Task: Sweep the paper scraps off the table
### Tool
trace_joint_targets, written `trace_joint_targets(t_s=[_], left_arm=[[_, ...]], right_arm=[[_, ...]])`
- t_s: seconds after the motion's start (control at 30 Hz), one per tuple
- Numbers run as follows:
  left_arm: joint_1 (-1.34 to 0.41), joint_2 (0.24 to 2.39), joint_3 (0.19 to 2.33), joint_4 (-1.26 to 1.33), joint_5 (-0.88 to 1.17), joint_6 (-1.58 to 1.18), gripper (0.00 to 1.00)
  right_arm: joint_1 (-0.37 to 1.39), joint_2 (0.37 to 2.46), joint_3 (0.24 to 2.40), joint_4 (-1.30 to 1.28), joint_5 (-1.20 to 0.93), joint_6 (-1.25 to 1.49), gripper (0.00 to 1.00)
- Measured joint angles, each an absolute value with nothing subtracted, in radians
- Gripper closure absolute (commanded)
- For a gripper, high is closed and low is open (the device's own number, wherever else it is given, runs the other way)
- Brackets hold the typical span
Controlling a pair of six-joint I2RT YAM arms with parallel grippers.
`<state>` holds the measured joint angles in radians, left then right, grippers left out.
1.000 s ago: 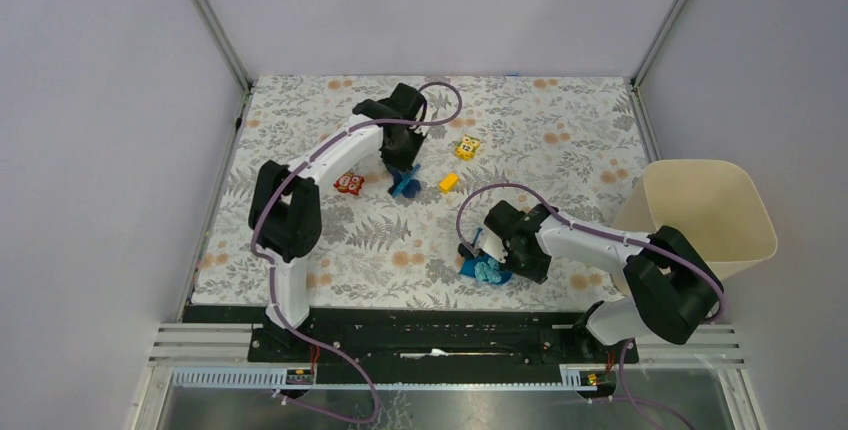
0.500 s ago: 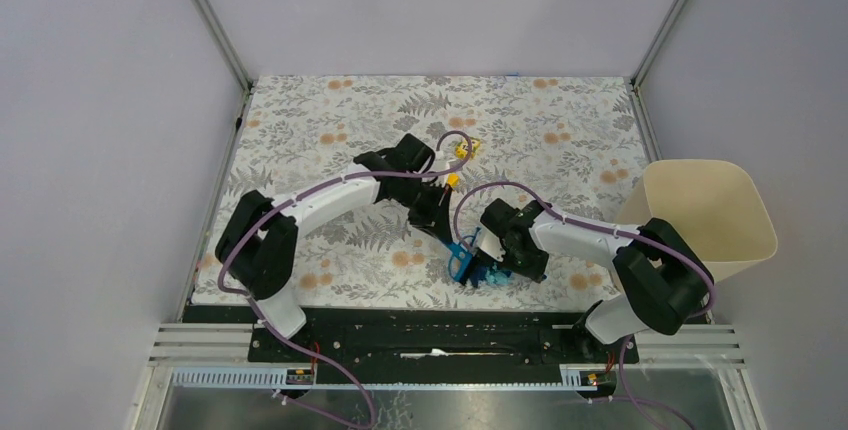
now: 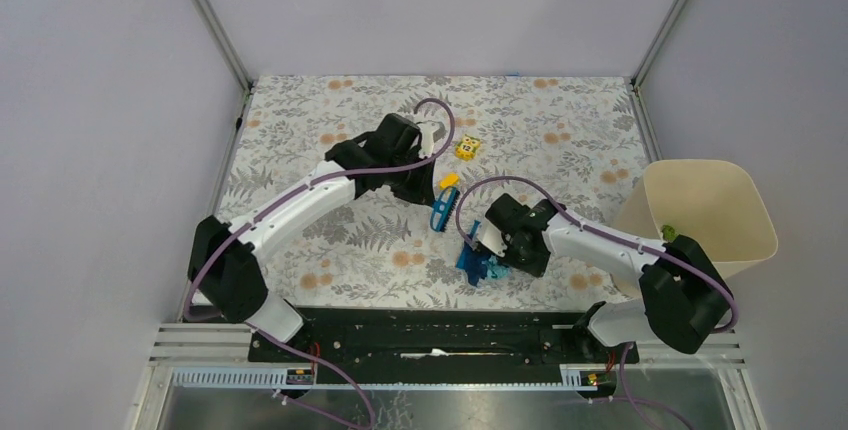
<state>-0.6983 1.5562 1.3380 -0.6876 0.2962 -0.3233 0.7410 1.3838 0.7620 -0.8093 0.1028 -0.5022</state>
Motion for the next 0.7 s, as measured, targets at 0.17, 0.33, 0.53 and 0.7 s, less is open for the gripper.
trace_joint_targets(t_s=[0.17, 0.33, 0.53, 0.7], left_arm=[[-0.674, 1.440, 1.261, -0.638, 0.122, -0.307, 1.00], [-0.607, 1.297, 1.108, -0.554, -0.006, -0.312, 1.00], [-0.595, 1.294, 1.021, -0.500, -0.070, -0.310, 1.00], [-0.587, 1.329, 1.021, -0.499, -0.076, -0.310, 1.00]], right_arm=[[0.741, 1.344, 0.792, -0.815, 0.091, -0.516, 1.00], [0.741, 1.324, 0.837, -0.855, 0.086, -0.535, 1.00], [0.741, 1.293, 0.950, -0.962, 0.082, -0.584, 1.00], [0.736, 1.271, 1.053, -1.034, 0.076, -0.617, 1.00]])
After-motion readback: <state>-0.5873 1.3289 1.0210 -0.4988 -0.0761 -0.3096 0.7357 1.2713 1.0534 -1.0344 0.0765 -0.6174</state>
